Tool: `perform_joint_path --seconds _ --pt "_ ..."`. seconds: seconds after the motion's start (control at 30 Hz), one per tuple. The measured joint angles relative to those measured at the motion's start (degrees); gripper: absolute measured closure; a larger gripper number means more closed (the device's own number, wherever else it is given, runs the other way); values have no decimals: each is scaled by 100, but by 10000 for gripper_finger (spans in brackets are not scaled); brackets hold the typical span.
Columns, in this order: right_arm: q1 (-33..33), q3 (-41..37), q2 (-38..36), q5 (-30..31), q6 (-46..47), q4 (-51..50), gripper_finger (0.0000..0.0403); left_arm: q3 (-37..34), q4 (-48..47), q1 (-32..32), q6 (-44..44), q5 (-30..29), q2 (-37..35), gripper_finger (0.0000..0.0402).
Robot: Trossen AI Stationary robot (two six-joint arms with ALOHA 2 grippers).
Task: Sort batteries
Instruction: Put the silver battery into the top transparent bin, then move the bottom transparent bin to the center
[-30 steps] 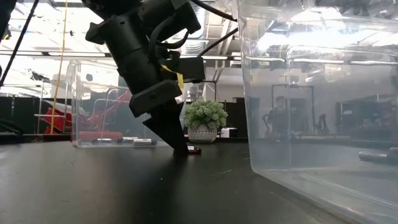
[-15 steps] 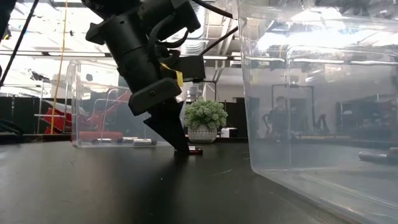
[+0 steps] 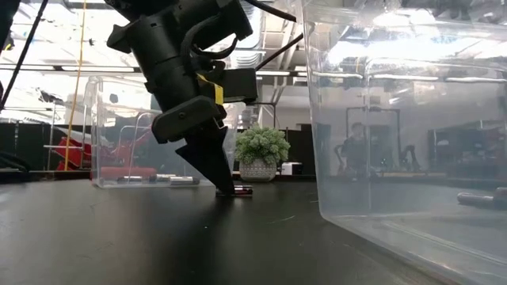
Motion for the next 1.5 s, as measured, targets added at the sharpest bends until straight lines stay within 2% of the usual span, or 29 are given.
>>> perform_joint_path --seconds 0.3,0.5,0.77,0.9,1.1,1.3,1.43,1.5 --pt "-2 0 0 0 0 0 245 4 167 -65 227 -34 -306 389" --pt "0 0 0 0 0 0 245 11 139 -144 431 -361 -838 389" --pt "-2 0 0 0 0 -2 245 17 -312 -216 608 -1539 -2067 394" --pt "0 0 0 0 0 -7 245 22 -845 -156 376 -2179 -2744 400" --pt "0 0 0 0 -22 -33 245 23 -1837 109 -241 -2547 -3457 400" --pt "0 0 -1 0 -45 -35 245 24 -3153 699 -1187 -2571 -3593 400" --pt "-3 -63 22 6 29 -49 245 22 -3081 758 -986 -2560 -3475 400" --pt "-50 -153 145 216 193 -74 245 22 -2924 758 -856 -2574 -3448 401"
